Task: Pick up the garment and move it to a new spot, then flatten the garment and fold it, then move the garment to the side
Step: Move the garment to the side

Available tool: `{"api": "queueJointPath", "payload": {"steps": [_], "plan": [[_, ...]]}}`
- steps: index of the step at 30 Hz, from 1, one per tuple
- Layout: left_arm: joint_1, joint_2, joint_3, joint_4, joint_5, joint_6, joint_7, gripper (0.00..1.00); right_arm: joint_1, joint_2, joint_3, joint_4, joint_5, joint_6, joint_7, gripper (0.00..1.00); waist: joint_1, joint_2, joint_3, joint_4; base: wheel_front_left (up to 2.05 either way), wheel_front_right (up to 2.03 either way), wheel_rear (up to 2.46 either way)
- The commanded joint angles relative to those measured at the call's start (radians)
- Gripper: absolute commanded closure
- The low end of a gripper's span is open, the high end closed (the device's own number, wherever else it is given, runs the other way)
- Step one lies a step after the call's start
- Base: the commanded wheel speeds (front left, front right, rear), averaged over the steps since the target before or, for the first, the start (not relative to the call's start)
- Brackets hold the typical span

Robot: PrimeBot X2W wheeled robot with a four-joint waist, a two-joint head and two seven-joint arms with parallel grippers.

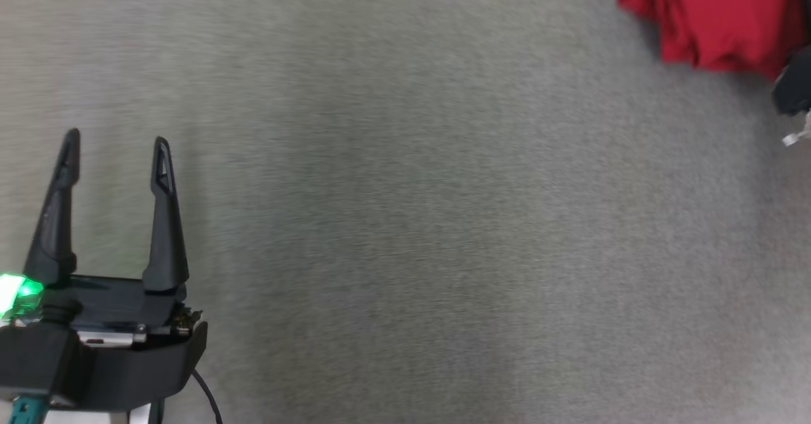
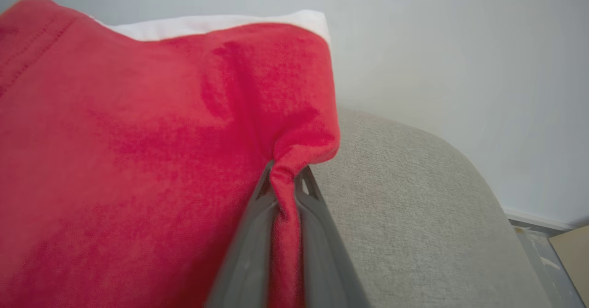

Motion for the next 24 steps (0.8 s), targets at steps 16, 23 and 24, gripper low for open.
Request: {"api": "queueJointPath", "payload": {"steps": [16,23,24], "plan": [[0.009,0.050,0.008,-0.101,0.025,0.003,-0.003,0.00,-0.161,-0.144,0.050,0.053,0.035,-0.002,0.041,1.00,-0.0004,-0.0003,0.154,-0.146,0.00,0.00,0.00],[0.017,0.055,0.005,-0.102,0.025,0.008,-0.002,0.00,-0.209,-0.151,0.063,0.089,0.040,-0.002,0.035,0.47,-0.0004,-0.0003,0.163,-0.143,0.00,0.00,0.00],[0.017,0.054,0.004,-0.101,0.025,0.010,-0.002,0.00,-0.210,-0.147,0.066,0.096,0.037,-0.002,0.033,0.00,-0.0004,-0.0003,0.162,-0.142,0.00,0.00,0.00]]}}
